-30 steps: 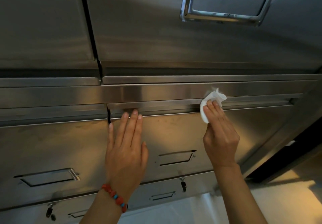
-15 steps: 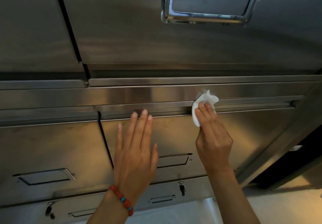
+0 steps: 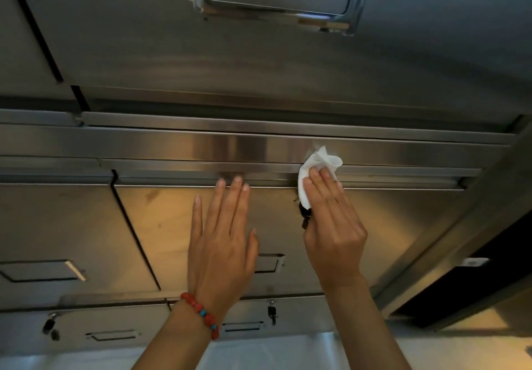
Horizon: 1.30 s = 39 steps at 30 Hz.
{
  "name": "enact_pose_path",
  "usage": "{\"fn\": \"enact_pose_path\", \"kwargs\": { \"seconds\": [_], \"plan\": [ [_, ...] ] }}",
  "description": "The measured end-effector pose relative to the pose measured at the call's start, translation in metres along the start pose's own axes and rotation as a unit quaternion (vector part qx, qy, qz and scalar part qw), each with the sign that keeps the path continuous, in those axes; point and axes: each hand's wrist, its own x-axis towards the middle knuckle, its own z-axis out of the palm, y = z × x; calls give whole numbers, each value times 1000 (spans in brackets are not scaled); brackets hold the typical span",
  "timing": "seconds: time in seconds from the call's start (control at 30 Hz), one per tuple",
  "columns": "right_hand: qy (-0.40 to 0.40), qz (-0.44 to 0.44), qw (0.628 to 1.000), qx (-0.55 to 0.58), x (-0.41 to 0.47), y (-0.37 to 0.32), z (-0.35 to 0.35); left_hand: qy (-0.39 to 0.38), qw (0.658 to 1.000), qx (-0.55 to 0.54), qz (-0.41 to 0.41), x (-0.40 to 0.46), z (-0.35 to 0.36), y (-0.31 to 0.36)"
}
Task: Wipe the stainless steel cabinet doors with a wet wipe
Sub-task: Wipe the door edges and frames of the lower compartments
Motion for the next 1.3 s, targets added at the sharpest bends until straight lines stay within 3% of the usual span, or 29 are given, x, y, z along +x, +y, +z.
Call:
{"fn": "enact_pose_path", "kwargs": {
  "seconds": [0.57,0.77,0.93,1.13,1.3],
  "plan": [
    [28,27,999,-2,-2,10,-2,7,998,53,-23,2,1,10],
    [14,-6,999,-35,-1,21,-9,3,999,48,-18,2,0,8],
    [24,30,999,-27,-3,18,-7,2,999,37,-16,2,-1,7],
    [-10,-22,1000,-20,0,10,-6,6,1000,26,-15,1,0,7],
    [13,36,998,-40,-2,20,-12,6,1000,28,-8,1,0,5]
  ]
}}
